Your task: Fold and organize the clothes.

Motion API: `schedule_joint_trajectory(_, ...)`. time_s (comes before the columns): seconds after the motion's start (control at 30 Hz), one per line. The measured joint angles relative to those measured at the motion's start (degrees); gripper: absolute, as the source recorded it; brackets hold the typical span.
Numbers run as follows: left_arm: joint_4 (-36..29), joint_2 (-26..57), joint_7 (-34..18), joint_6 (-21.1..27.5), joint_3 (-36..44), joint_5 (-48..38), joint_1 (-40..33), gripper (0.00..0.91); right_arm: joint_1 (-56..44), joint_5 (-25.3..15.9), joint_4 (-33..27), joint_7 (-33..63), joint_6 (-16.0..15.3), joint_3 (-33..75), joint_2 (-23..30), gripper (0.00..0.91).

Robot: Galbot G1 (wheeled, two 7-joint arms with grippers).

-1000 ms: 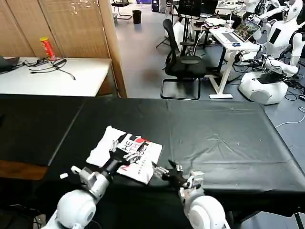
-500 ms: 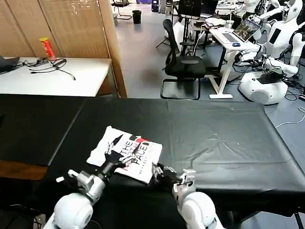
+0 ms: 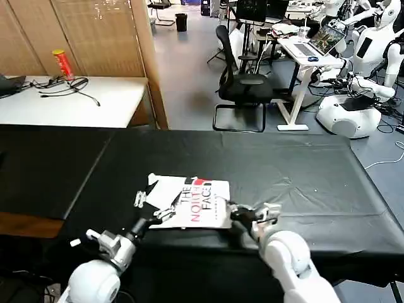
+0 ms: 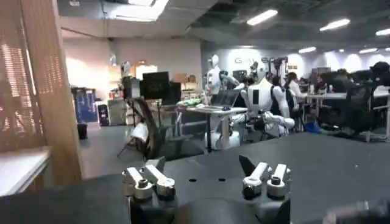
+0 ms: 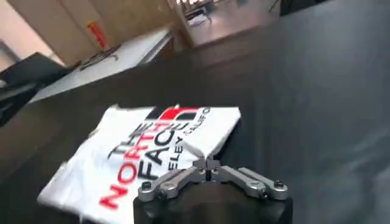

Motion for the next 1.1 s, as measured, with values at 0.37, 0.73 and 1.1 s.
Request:
schedule_joint_trajectory(0.37, 0.9, -0.2, -2.4, -2.4, -1.7, -1.2, 2.5, 0.878, -4.4, -7.4, 4.9, -2.0, 4.4, 3.5, -4.5, 0.878)
schedule_joint_trajectory(0.73, 1.7, -0.5, -5.7, -1.6, -1.7, -3.0, 4.5, 0.878, -13.8, -21.4, 10.8, -1.4, 19.1, 5.5, -4.3, 0.878)
schedule_joint_trajectory(1.1, -3.9, 0.7, -11.0, 2.5, -4.6, -5.9, 11.2, 0.878, -27.5, -30.4, 13.5, 3.4, 34.2, 7.9, -3.0, 0.878)
